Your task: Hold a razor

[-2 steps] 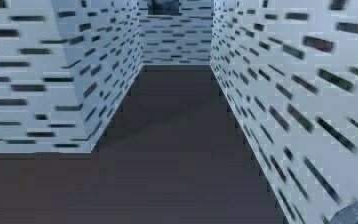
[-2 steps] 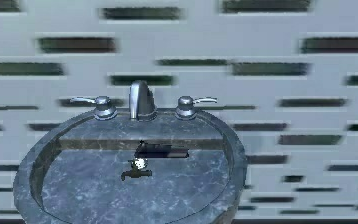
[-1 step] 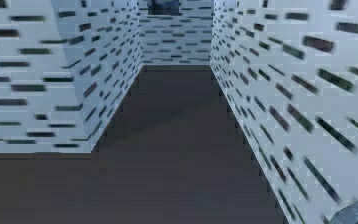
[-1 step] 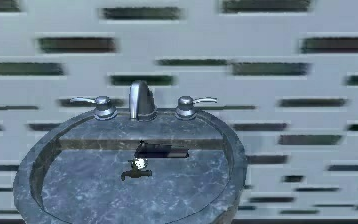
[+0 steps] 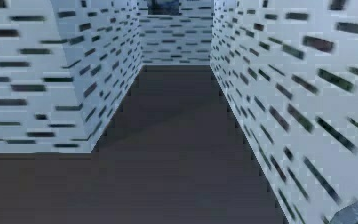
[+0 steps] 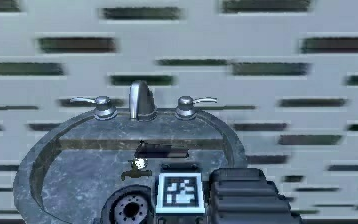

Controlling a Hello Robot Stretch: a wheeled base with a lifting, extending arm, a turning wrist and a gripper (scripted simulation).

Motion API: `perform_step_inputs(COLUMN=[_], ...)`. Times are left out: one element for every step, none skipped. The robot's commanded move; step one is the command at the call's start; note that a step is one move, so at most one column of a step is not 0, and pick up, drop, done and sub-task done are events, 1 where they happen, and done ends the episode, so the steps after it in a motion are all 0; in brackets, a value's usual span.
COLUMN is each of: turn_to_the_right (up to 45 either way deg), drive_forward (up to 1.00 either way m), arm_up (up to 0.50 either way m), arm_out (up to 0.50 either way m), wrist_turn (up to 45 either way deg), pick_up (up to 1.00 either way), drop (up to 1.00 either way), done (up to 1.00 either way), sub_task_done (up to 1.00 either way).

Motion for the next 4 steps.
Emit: perform_step_inputs(turn_to_the_right=[0.0, 0.0, 0.0, 0.0], drive_forward=[0.0, 0.0, 0.0, 0.0], arm_up=[0.0, 0.0, 0.0, 0.0], arm_out=[0.22, 0.0, 0.02, 0.0], wrist_turn=[0.0, 45.0, 0.0, 45.0], pick_up=[0.0, 0.0, 0.0, 0.0], drop=[0.0, 0.0, 0.0, 0.0], done=[0.0, 0.0, 0.0, 0.0], sub_task_done=[0.0, 0.0, 0.0, 0.0])
